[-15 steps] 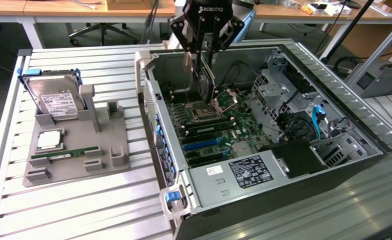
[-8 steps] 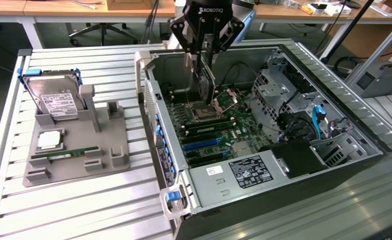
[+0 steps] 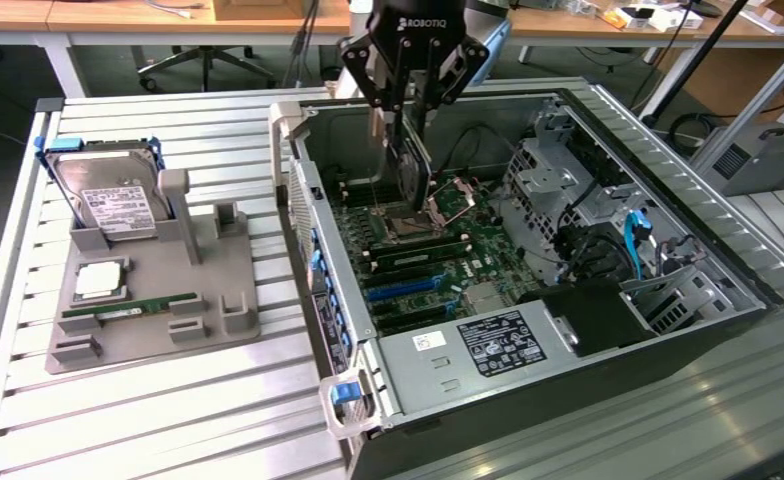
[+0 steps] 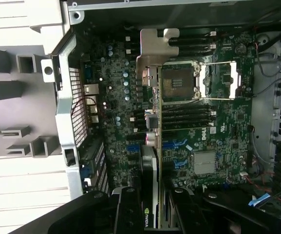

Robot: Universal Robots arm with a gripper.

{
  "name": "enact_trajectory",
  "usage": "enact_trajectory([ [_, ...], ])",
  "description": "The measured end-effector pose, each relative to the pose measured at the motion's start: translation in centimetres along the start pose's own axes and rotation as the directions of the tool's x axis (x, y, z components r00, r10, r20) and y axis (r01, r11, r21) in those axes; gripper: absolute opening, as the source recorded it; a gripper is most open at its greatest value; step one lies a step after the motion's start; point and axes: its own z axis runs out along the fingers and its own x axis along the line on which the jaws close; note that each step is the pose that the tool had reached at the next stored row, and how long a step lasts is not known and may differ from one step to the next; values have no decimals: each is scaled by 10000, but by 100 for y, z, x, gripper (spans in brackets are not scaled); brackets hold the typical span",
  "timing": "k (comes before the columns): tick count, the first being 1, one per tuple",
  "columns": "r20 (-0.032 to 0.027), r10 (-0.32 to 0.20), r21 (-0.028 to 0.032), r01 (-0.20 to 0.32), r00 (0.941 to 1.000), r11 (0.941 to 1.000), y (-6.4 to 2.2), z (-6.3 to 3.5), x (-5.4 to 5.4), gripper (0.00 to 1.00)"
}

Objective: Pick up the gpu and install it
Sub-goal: 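Pick up the gpu and move the gpu toward the slot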

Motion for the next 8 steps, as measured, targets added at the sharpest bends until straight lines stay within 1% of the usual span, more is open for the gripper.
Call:
enact_trajectory([
  [3,1,-2,23,2,10000,10000,2,11,-2,27],
  [8,2,-2,26,2,10000,10000,3,20,-2,27],
])
